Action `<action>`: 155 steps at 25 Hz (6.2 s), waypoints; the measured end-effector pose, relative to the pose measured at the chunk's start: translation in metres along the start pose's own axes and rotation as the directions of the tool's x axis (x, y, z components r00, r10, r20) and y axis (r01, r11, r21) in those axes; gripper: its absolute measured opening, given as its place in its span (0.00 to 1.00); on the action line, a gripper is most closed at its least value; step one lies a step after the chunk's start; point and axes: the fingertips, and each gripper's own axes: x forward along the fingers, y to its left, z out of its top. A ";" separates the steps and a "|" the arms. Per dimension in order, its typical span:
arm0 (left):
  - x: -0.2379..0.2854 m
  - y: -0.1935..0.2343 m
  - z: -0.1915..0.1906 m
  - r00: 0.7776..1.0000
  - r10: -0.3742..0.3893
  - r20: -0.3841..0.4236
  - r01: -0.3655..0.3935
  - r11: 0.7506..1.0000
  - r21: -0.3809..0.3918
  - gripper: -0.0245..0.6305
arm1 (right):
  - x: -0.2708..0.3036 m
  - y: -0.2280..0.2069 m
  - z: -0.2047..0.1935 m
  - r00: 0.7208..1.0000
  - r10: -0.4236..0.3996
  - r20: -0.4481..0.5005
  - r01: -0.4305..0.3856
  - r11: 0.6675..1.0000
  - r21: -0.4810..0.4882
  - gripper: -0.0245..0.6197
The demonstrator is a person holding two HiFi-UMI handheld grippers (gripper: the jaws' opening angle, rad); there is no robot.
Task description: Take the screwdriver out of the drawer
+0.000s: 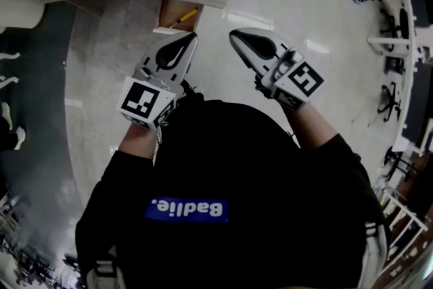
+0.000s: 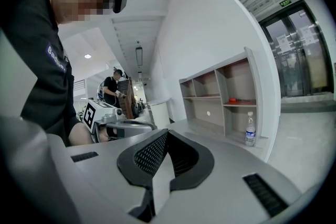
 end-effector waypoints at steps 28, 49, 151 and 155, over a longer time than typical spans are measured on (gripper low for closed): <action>0.024 0.034 -0.029 0.983 0.175 -0.057 -0.175 0.985 -0.002 0.03 | -0.003 -0.039 -0.004 0.993 0.112 -0.031 -0.111 0.994 0.008 0.09; 0.064 0.120 -0.201 0.864 0.295 -0.408 -0.263 0.956 0.133 0.04 | 0.047 -0.087 -0.021 0.990 0.124 -0.074 -0.122 0.992 0.030 0.09; 0.053 0.122 -0.166 0.849 0.334 -0.409 -0.248 0.936 0.250 0.16 | 0.042 -0.078 -0.022 0.989 0.109 -0.096 -0.107 0.994 0.022 0.09; 0.045 0.110 -0.125 0.878 0.325 -0.350 -0.266 0.941 0.208 0.16 | 0.049 -0.069 -0.026 0.987 0.125 -0.098 -0.123 0.992 0.026 0.09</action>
